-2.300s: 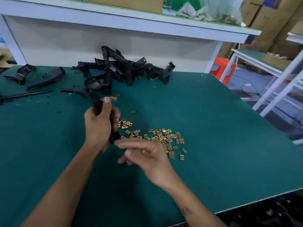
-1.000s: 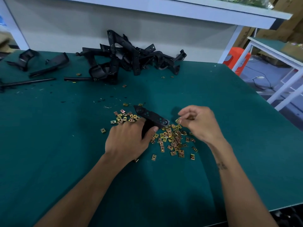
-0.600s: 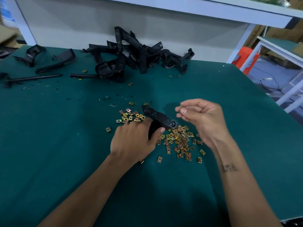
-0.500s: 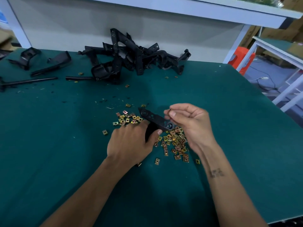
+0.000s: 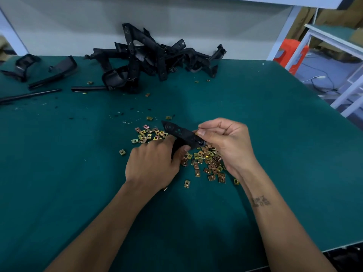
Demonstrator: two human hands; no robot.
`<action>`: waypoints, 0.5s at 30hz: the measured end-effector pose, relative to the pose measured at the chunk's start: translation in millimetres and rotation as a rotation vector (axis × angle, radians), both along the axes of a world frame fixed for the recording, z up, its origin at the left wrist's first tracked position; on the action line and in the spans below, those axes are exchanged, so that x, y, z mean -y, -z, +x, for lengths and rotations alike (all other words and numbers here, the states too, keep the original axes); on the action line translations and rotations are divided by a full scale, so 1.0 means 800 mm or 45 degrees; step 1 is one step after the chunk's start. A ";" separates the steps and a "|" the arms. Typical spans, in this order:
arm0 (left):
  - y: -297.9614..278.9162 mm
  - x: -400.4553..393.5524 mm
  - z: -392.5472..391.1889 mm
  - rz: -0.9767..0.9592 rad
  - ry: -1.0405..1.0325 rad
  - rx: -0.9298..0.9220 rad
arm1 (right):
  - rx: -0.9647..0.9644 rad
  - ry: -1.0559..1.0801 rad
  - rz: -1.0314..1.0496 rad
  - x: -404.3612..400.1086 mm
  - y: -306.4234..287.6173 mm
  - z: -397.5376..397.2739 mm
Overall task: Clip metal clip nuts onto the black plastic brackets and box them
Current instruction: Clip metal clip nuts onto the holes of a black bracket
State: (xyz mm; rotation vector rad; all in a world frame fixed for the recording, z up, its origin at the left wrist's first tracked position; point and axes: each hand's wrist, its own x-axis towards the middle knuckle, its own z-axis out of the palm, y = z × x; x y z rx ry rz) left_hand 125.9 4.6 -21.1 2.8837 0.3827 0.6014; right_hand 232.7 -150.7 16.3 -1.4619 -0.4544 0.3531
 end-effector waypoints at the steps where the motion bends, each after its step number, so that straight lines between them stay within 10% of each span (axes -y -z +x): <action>1: 0.000 0.000 0.000 0.004 0.001 0.003 | -0.005 -0.003 0.005 0.001 0.000 0.000; 15: 0.005 -0.004 0.002 -0.085 -0.024 0.030 | 0.100 0.199 0.087 -0.021 0.020 -0.017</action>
